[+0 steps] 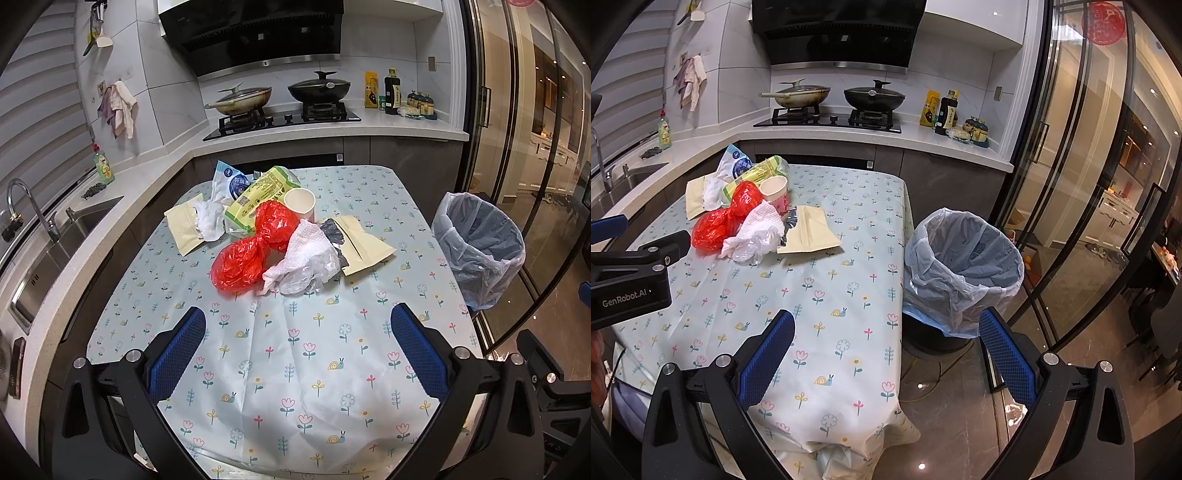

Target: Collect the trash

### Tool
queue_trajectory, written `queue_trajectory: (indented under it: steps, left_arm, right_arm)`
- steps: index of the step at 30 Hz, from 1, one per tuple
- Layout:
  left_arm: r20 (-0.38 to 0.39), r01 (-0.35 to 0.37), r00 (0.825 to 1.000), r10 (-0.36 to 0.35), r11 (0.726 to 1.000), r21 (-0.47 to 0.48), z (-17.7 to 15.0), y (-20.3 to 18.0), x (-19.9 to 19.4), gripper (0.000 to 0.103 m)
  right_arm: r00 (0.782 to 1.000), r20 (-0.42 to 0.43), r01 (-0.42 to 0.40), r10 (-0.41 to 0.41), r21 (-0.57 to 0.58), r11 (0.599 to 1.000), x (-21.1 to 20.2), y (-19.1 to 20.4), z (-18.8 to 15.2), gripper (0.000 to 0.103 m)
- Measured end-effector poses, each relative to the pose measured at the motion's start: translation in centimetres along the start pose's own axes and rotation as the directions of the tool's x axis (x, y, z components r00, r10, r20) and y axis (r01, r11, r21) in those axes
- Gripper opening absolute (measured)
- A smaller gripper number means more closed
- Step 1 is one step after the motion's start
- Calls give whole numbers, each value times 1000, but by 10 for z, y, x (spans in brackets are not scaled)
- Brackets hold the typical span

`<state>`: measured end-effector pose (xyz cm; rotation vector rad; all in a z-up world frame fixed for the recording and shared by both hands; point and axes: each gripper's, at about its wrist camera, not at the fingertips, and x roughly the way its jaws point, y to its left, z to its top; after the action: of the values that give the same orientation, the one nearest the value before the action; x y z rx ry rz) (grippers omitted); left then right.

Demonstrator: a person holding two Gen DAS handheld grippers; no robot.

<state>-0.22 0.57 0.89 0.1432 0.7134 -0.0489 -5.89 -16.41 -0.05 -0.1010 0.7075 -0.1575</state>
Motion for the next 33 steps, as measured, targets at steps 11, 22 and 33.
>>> queue_trajectory:
  steps: [11, 22, 33]
  left_arm:
    - [4, -1, 1000, 1, 1000, 0, 2, 1, -3, 96]
    - [9, -3, 1000, 3, 1000, 4, 4, -1, -6, 96]
    - [11, -2, 1000, 2, 1000, 4, 3, -1, -6, 96]
  right_arm:
    - [1000, 2, 0, 0, 0, 1000, -1, -1, 0, 96]
    - [1000, 1, 0, 0, 1, 1000, -2, -1, 0, 96]
    - [1000, 0, 1, -1, 5, 1000, -2, -2, -1, 96]
